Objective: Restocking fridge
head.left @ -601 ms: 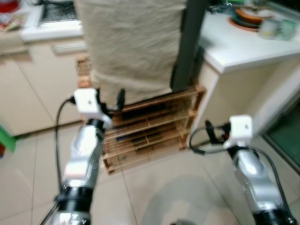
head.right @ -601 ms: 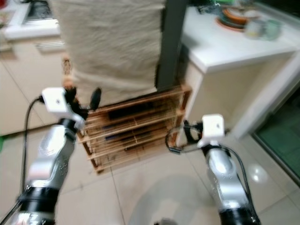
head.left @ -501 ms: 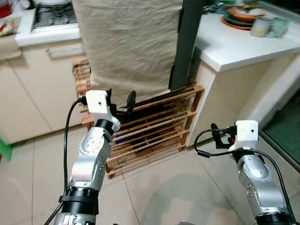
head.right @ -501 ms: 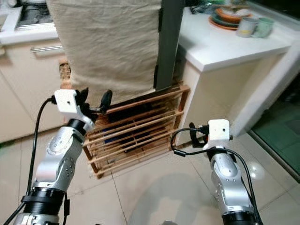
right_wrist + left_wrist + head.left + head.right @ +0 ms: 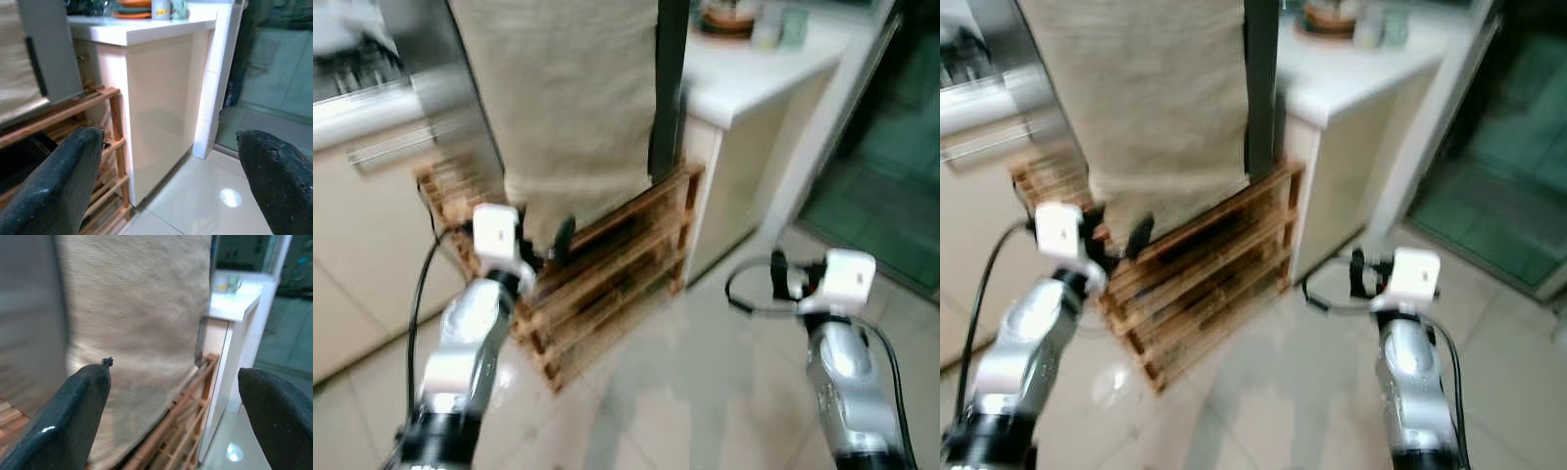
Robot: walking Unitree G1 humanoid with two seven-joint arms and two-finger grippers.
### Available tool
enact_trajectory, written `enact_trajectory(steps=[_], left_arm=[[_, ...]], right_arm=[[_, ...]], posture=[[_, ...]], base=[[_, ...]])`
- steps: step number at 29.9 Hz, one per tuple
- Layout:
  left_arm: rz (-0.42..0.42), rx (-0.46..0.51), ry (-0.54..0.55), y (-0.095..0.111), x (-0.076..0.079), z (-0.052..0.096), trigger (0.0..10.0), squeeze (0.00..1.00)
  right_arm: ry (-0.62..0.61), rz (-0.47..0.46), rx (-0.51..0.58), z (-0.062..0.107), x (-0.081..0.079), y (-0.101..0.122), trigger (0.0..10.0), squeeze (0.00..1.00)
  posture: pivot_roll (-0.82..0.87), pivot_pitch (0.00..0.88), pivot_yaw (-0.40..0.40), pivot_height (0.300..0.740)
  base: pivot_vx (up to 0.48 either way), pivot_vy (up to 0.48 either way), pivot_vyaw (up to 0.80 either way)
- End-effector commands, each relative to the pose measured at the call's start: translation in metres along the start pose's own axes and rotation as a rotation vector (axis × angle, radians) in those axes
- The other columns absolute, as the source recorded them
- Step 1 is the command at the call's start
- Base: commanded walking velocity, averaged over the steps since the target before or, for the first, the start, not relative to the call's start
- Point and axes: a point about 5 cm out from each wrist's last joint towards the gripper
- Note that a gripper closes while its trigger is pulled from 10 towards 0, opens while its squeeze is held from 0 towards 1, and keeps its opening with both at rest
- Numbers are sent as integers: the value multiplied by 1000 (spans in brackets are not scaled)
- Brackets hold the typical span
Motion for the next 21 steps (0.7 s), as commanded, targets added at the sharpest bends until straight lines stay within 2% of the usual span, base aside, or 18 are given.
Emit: enact_trajectory(steps=[1, 5, 8, 10, 13, 14, 21], left_arm=[[-3, -3, 11, 1, -5, 2, 10000, 0], [-23, 7, 2, 4, -3, -1, 10000, 0], [-48, -2, -35, 4, 9, -8, 10000, 0], [-15, -6, -66, 4, 19, -10, 10000, 0], [-11, -7, -75, 4, 22, -10, 10000, 0], [-6, -4, -89, 5, 28, -10, 10000, 0], [27, 12, -98, 8, 36, -14, 10000, 0]], right_arm=[[20, -1, 15, -1, -8, 2, 10000, 0], [28, -6, 27, -4, -12, 3, 10000, 0], [47, 0, 41, -6, -15, 6, 10000, 0], [51, 4, 42, -6, -14, 6, 10000, 0], [51, 5, 41, -7, -14, 6, 10000, 0], [49, 7, 44, -7, -12, 7, 10000, 0], [61, 19, 70, -10, -17, 11, 10000, 0]], posture=[[-38, 0, 59, 740], [-33, 0, 53, 740], [-32, 0, 44, 740], [-37, 0, 45, 740], [-37, 0, 44, 740], [-47, 0, 44, 740], [-42, 0, 59, 740]], base=[[0, 480, -738], [0, 480, -736], [0, 480, -731], [0, 480, -731], [0, 480, -727], [0, 480, -725], [0, 480, -616]])
Point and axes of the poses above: a point about 5 cm out from each wrist's last joint towards the gripper, its own z axis pointing back from the gripper into the wrist, its own y axis along the axis of the wrist's last joint, x = y × z, and after that the axes turned 3 degrees about -z, right-handed
